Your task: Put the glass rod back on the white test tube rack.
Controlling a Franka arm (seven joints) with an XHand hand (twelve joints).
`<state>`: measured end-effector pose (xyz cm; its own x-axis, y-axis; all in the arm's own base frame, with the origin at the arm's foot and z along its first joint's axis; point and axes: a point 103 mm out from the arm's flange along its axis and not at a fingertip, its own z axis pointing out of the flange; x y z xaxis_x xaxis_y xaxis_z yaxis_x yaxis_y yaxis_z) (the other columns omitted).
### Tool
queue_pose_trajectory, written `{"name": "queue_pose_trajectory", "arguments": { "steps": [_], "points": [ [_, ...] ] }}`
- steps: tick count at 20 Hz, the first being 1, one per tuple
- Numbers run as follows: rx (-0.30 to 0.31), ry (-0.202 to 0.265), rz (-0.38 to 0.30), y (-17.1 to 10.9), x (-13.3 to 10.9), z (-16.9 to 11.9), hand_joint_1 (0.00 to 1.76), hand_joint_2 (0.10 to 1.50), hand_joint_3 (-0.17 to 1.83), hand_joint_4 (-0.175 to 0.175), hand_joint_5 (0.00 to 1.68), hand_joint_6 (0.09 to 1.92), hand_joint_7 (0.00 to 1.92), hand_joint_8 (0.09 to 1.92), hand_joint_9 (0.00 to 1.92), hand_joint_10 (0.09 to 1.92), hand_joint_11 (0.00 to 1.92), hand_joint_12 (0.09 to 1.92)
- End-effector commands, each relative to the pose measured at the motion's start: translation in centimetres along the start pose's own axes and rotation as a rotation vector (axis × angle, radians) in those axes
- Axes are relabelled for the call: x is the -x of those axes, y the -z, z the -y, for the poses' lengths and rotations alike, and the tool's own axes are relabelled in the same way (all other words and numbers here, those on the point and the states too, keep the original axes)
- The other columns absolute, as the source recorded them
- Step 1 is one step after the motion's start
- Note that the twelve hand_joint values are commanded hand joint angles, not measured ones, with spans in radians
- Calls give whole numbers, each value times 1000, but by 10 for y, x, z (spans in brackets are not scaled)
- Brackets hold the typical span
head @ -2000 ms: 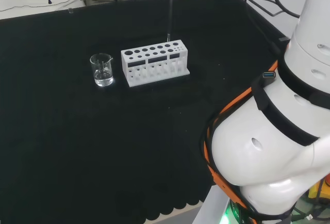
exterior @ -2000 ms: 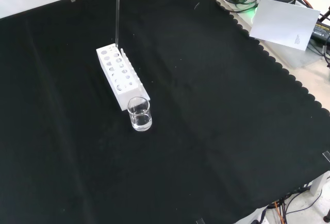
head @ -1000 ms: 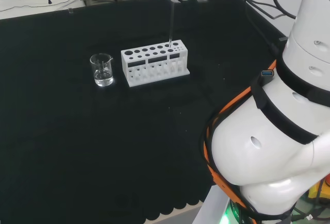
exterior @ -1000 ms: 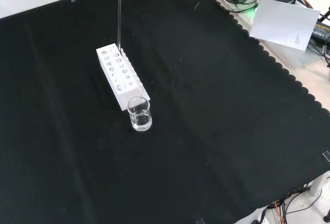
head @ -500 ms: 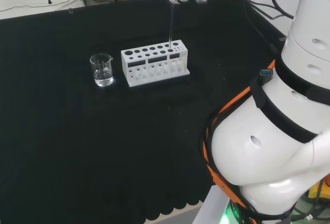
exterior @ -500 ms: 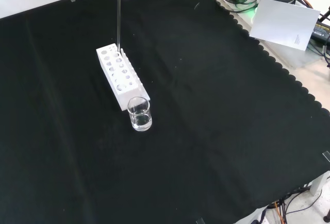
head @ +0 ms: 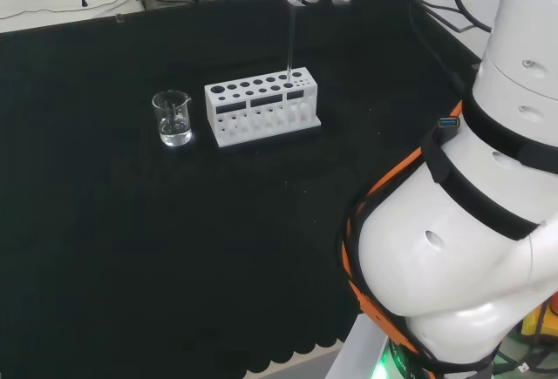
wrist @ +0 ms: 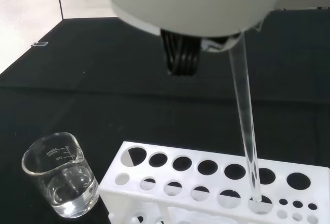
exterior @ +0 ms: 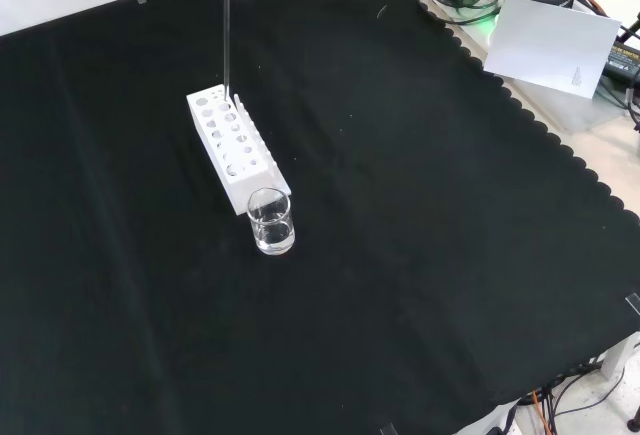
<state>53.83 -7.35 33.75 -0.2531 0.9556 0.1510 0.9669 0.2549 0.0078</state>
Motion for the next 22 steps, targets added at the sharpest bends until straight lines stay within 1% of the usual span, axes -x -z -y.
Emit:
{"name": "queue_pose_trajectory", "arguments": {
  "steps": [1, 3, 6, 13, 22],
  "points": [
    [-7, 1, -8, -2, 3, -3, 1324, 451, 1104, -175, 1288, 681, 1231, 1220, 1666, 1011, 1719, 859],
    [-10, 1, -12, -4, 4, -4, 1324, 451, 1104, -175, 1288, 681, 1231, 1220, 1666, 1011, 1719, 860],
    [-18, 4, -17, -15, 9, -8, 1324, 451, 1104, -175, 1289, 681, 1231, 1220, 1667, 1011, 1720, 860],
    [-30, 15, -27, -25, 10, -15, 1324, 451, 1103, -175, 1288, 681, 1231, 1220, 1667, 1011, 1719, 860],
    [-70, 27, -35, -50, 12, -27, 1324, 451, 1103, -175, 1288, 681, 1231, 1220, 1667, 1011, 1719, 861]
  ]
}}
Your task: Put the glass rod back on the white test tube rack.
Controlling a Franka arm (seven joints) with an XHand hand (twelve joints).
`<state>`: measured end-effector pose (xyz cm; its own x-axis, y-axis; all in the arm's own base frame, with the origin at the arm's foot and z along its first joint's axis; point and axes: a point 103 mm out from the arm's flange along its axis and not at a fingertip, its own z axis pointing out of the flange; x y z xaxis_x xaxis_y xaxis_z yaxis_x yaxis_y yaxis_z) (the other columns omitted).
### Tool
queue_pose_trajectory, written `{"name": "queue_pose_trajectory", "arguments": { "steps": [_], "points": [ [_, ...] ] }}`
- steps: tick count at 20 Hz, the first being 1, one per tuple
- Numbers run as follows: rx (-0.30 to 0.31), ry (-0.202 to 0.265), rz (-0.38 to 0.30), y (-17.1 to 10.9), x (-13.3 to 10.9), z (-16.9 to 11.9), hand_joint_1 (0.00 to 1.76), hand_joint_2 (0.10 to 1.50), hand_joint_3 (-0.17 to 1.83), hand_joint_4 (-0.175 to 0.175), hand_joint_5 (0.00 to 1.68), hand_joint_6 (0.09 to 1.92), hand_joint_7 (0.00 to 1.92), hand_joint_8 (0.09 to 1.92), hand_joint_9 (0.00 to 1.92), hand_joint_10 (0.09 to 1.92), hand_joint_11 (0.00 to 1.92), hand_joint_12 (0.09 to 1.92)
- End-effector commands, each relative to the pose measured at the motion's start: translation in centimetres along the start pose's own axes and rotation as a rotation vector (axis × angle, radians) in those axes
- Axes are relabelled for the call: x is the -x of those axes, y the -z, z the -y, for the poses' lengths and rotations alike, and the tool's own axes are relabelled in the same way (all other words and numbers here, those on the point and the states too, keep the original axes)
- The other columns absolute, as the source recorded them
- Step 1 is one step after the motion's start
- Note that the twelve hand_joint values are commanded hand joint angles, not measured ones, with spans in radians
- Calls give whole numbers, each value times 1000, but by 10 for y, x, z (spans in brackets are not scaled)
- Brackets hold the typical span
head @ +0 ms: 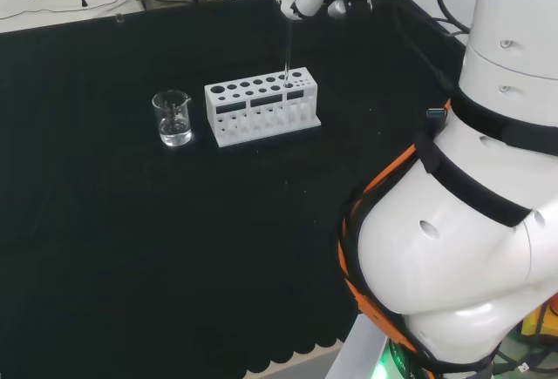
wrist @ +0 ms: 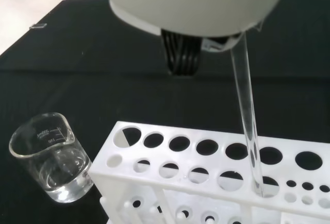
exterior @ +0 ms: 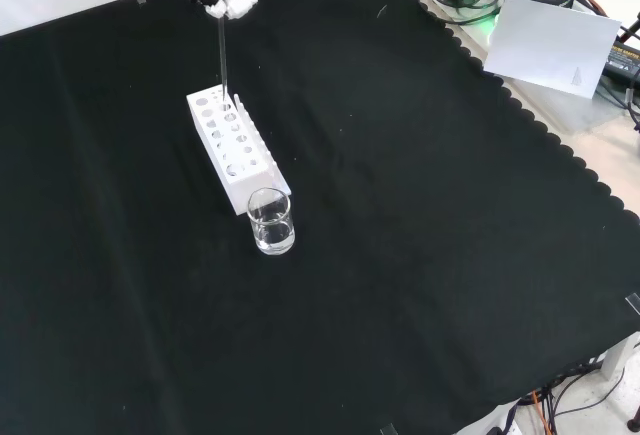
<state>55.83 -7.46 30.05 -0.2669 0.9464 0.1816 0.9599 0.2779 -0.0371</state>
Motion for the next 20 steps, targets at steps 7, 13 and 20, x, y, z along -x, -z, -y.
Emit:
{"name": "queue_pose_trajectory", "arguments": {
  "steps": [7, 13, 20],
  "points": [
    [-45, 12, -6, -30, 5, -21, 1324, 451, 1103, -175, 1288, 681, 1231, 1220, 1666, 1011, 1719, 861],
    [-61, 3, -4, -38, 9, -30, 1324, 451, 1103, -175, 1288, 681, 1231, 1219, 1666, 1011, 1719, 861],
    [-73, -11, 11, -43, 13, -39, 1324, 453, 1101, -175, 1288, 680, 1229, 1221, 1665, 1011, 1719, 860]
  ]
}}
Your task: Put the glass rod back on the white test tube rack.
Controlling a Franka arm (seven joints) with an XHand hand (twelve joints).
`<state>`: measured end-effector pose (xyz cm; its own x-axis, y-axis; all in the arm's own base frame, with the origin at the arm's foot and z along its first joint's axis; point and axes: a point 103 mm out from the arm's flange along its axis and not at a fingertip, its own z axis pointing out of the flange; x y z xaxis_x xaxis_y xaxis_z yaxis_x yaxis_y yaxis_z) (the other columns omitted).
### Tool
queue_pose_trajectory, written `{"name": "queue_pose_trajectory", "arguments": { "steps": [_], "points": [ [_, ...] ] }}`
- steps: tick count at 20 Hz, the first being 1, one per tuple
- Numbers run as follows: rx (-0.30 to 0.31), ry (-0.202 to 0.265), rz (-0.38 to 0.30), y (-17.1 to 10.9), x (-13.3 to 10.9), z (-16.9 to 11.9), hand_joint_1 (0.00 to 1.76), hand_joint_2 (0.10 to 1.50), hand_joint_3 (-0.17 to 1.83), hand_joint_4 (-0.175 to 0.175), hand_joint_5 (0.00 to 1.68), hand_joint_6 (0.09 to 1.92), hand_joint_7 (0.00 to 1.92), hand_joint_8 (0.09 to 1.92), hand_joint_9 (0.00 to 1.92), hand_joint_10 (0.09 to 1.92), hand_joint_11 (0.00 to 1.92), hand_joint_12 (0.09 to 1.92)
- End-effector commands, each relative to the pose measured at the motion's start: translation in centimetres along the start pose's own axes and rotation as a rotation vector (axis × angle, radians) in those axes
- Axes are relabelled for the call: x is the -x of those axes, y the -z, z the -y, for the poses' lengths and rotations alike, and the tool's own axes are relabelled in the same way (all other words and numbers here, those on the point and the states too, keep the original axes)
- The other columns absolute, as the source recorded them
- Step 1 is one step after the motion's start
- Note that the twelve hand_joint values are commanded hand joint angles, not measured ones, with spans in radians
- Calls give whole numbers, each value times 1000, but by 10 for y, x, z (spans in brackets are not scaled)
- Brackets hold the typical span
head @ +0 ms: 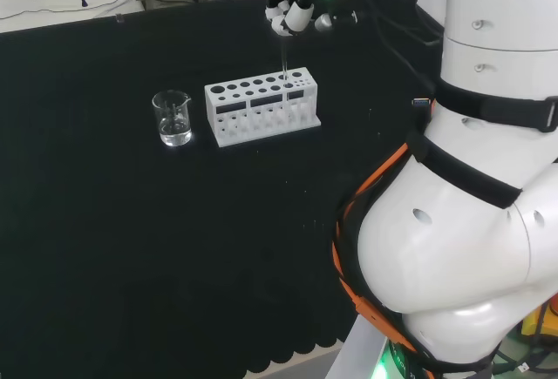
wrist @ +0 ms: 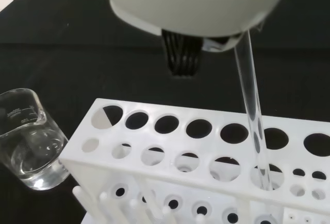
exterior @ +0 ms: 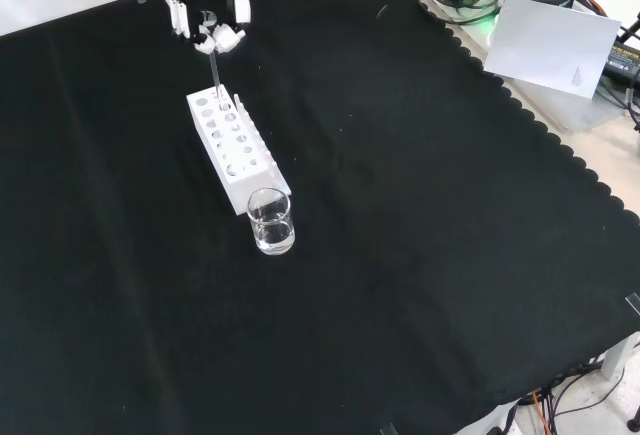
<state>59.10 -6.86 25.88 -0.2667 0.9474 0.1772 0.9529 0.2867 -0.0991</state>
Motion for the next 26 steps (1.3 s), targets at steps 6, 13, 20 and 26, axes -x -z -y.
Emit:
{"name": "queue_pose_trajectory", "arguments": {
  "steps": [6, 13, 20, 26],
  "points": [
    [-16, -29, 3, -6, 9, -6, 1324, 456, 1096, -175, 1287, 680, 1227, 1221, 1663, 1011, 1720, 859],
    [-29, -37, 2, -7, 11, -5, 1323, 458, 1092, -175, 1283, 683, 1228, 1217, 1665, 1012, 1722, 858],
    [-26, -24, -4, -5, 7, -3, 1324, 490, 991, -175, 1305, 561, 1269, 1086, 1703, 959, 1743, 820],
    [-27, -16, -7, 3, 1, -2, 1232, 587, 712, -175, 1382, 457, 1367, 988, 1755, 854, 1806, 705]
  ]
}}
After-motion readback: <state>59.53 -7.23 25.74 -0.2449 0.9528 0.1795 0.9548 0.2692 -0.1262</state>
